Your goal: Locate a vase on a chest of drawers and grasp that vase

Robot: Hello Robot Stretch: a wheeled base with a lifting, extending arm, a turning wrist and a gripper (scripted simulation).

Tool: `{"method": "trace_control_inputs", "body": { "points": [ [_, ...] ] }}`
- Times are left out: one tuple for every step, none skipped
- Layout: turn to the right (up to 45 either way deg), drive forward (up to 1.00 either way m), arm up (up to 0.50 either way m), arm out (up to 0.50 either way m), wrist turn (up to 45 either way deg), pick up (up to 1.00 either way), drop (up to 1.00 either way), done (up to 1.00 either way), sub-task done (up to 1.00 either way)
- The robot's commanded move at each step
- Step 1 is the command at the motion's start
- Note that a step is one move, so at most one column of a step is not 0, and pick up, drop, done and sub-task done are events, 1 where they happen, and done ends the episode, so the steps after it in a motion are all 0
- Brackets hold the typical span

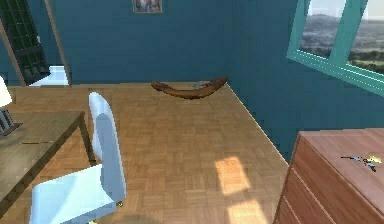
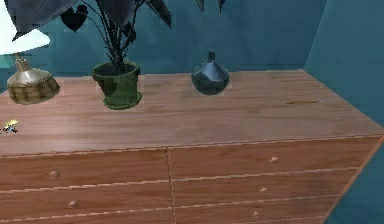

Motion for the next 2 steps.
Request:
{"method": "trace_control_inputs", "body": {
  "points": [
    [0.0, 0.00, 0.38, 0.00, 0.0, 0.00, 0.00, 0.00, 0.00],
    [0.0, 0.00, 0.00, 0.50, 0.0, 0.00, 0.00, 0.00, 0.00]
  ]
}}
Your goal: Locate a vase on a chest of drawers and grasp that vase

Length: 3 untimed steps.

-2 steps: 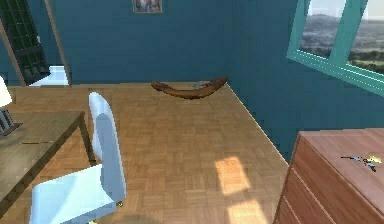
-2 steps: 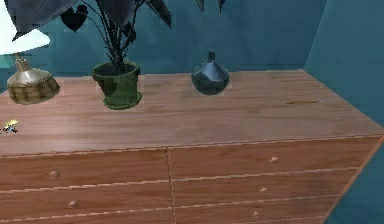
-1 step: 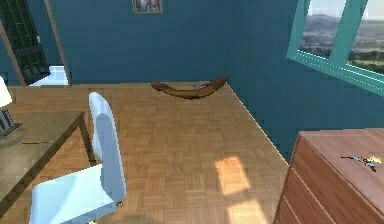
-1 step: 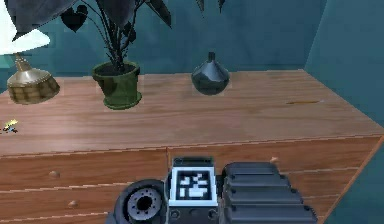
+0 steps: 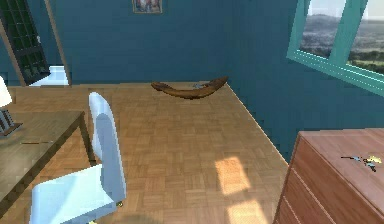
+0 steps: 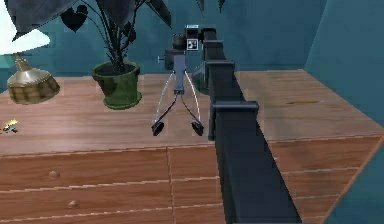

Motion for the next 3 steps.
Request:
{"method": "trace_control_inputs", "body": {
  "points": [
    [0.0, 0.00, 0.00, 0.00, 45.0, 0.00, 0.00, 0.00, 0.00],
    [0.0, 0.00, 0.00, 0.00, 45.0, 0.00, 0.00, 0.00, 0.00],
    [0.0, 0.00, 0.00, 0.00, 45.0, 0.00, 0.00, 0.00, 0.00]
  ]
}}
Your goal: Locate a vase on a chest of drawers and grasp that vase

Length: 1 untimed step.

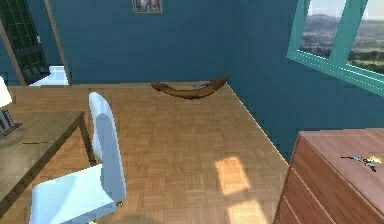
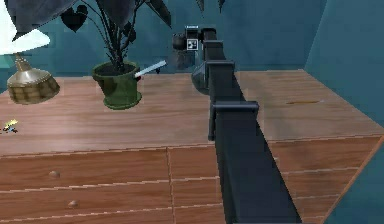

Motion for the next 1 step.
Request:
{"method": "trace_control_inputs", "body": {
  "points": [
    [0.0, 0.00, 0.00, 0.00, 45.0, 0.00, 0.00, 0.00, 0.00]
  ]
}}
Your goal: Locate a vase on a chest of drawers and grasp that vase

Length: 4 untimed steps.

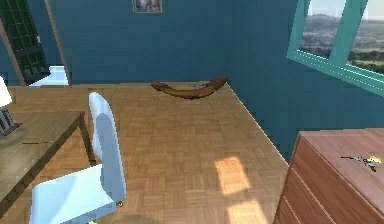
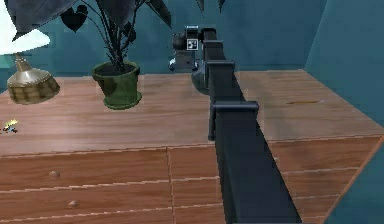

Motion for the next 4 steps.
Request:
{"method": "trace_control_inputs", "body": {
  "points": [
    [0.0, 0.00, 0.00, 0.00, 27.0, 0.00, 0.00, 0.00, 0.00],
    [0.0, 0.00, -0.08, 0.00, 0.0, 0.00, 0.00, 0.00, 0.00],
    [0.0, 0.00, 0.00, 0.00, 0.0, 1.00, 0.00, 0.00, 0.00],
    [0.0, 0.00, 0.08, 0.00, 0.0, 0.00, 0.00, 0.00, 0.00]
  ]
}}
